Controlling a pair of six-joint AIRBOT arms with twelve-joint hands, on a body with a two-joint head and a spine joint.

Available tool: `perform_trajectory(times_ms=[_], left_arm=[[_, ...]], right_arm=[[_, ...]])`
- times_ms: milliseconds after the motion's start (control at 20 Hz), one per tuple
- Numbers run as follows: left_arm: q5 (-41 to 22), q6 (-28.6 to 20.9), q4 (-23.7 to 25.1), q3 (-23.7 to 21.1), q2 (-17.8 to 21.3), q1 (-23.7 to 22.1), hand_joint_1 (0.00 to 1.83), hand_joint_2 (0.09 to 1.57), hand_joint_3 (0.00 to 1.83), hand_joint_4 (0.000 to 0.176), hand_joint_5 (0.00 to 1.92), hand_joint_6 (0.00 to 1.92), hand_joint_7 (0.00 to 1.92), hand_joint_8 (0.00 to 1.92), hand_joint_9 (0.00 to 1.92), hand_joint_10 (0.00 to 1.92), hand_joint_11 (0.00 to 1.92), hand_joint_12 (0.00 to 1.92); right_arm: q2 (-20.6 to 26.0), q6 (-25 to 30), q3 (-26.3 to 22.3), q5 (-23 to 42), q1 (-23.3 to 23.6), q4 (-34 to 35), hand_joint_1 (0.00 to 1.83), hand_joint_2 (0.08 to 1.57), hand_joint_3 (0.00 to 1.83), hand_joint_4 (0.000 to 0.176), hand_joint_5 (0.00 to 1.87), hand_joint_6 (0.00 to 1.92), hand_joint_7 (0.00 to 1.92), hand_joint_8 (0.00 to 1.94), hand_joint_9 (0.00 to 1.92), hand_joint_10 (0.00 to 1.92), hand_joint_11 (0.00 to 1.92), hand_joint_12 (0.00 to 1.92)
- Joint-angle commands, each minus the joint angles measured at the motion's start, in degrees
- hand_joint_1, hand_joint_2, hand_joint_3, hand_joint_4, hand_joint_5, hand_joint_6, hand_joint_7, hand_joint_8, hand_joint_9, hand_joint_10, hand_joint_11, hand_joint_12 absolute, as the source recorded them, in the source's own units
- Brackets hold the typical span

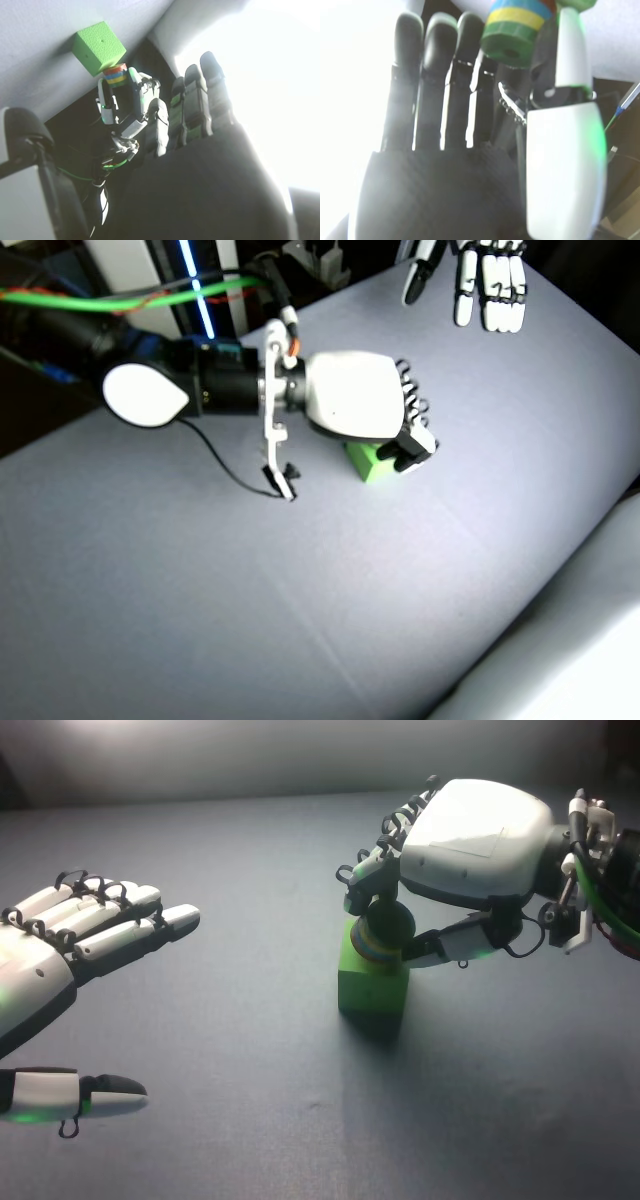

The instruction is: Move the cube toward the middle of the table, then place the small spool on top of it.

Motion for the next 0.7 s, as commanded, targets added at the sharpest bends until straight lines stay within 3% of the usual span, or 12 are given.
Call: perform_trajectory(times_ms=[0, 50, 100, 150, 300, 350, 400, 450, 500, 550, 650], left_arm=[[-6.7, -0.3, -0.4, 0.2, -0.2, -0.6, 0.82, 0.9, 0.0, 0.176, 0.09, 0.0, 0.09, 0.0, 0.09, 0.0, 0.0, 0.34], [-6.7, -0.3, -0.4, 0.2, -0.2, -0.6, 0.83, 0.9, 0.0, 0.172, 0.09, 0.0, 0.09, 0.0, 0.09, 0.0, 0.0, 0.32], [-6.7, -0.3, -0.4, 0.2, -0.2, -0.6, 0.82, 0.9, 0.0, 0.171, 0.08, 0.0, 0.07, 0.0, 0.08, 0.0, 0.0, 0.29], [-6.7, -0.3, -0.4, 0.2, -0.2, -0.6, 0.82, 0.9, 0.0, 0.17, 0.08, 0.0, 0.07, 0.0, 0.08, 0.0, 0.0, 0.3], [-6.9, -0.4, -0.4, 0.3, -0.3, -0.6, 0.84, 0.89, 0.0, 0.166, 0.09, 0.0, 0.08, 0.0, 0.08, 0.0, 0.0, 0.33], [-7.0, -0.4, -0.4, 0.3, -0.3, -0.6, 0.84, 0.89, 0.0, 0.169, 0.1, 0.0, 0.09, 0.0, 0.09, 0.0, 0.0, 0.33], [-7.1, -0.4, -0.4, 0.3, -0.3, -0.6, 0.85, 0.89, 0.0, 0.168, 0.1, 0.0, 0.09, 0.0, 0.09, 0.0, 0.0, 0.33], [-7.4, -0.4, -0.4, 0.3, -0.3, -0.6, 0.83, 0.9, 0.0, 0.174, 0.09, 0.0, 0.09, 0.0, 0.08, 0.0, 0.0, 0.27], [-7.9, -0.4, -0.7, 0.3, -0.3, -0.6, 0.8, 0.91, 0.0, 0.16, 0.08, 0.0, 0.1, 0.0, 0.09, 0.0, 0.0, 0.31], [-8.5, -0.4, -0.9, 0.3, -0.4, -0.6, 0.8, 0.9, 0.0, 0.151, 0.08, 0.0, 0.09, 0.0, 0.1, 0.0, 0.0, 0.42], [-9.9, -0.4, -1.2, 0.3, -0.4, -0.6, 0.82, 0.91, 0.0, 0.146, 0.07, 0.0, 0.07, 0.0, 0.09, 0.0, 0.0, 0.53]], right_arm=[[0.0, -0.7, 0.3, 4.6, 0.6, 1.4, 1.24, 1.1, 0.0, 0.0, 0.94, 0.91, 1.07, 0.97, 0.95, 0.61, 0.66, 1.36], [-0.1, -0.8, 0.3, 4.5, 0.6, 1.4, 1.16, 1.03, 0.0, 0.0, 0.82, 0.34, 0.88, 0.54, 0.87, 0.57, 0.54, 1.38], [-0.2, -0.9, 0.3, 4.5, 0.6, 1.4, 1.09, 0.96, 0.0, 0.0, 0.71, 0.09, 0.76, 0.24, 0.79, 0.46, 0.49, 1.26], [-0.2, -0.9, 0.3, 4.5, 0.6, 1.4, 1.04, 0.94, 0.0, 0.018, 0.61, 0.02, 0.7, 0.07, 0.75, 0.34, 0.45, 1.19], [-0.3, -1.1, 0.3, 4.4, 0.5, 1.4, 0.95, 0.93, 0.01, 0.045, 0.3, 0.0, 0.48, 0.0, 0.62, 0.05, 0.17, 1.06], [-0.3, -1.1, 0.3, 4.4, 0.5, 1.4, 0.95, 0.93, 0.01, 0.042, 0.27, 0.0, 0.45, 0.0, 0.58, 0.03, 0.13, 1.04], [-0.3, -1.1, 0.3, 4.4, 0.5, 1.4, 0.95, 0.93, 0.0, 0.063, 0.25, 0.0, 0.42, 0.0, 0.55, 0.01, 0.08, 1.03], [-0.3, -1.1, 0.3, 4.4, 0.5, 1.5, 0.95, 0.93, 0.0, 0.072, 0.22, 0.0, 0.38, 0.0, 0.52, 0.0, 0.04, 1.02], [-0.3, -1.1, 0.3, 4.5, 0.5, 2.1, 0.94, 0.92, 0.0, 0.077, 0.2, 0.0, 0.36, 0.0, 0.48, 0.0, 0.01, 1.01], [-0.2, -1.1, 0.1, 5.0, 0.5, 2.8, 0.92, 0.93, 0.0, 0.095, 0.16, 0.0, 0.29, 0.0, 0.39, 0.0, 0.0, 0.93], [0.4, -1.1, -1.4, 7.5, 0.5, 4.9, 0.92, 0.94, 0.0, 0.086, 0.06, 0.0, 0.13, 0.0, 0.21, 0.0, 0.0, 0.75]])
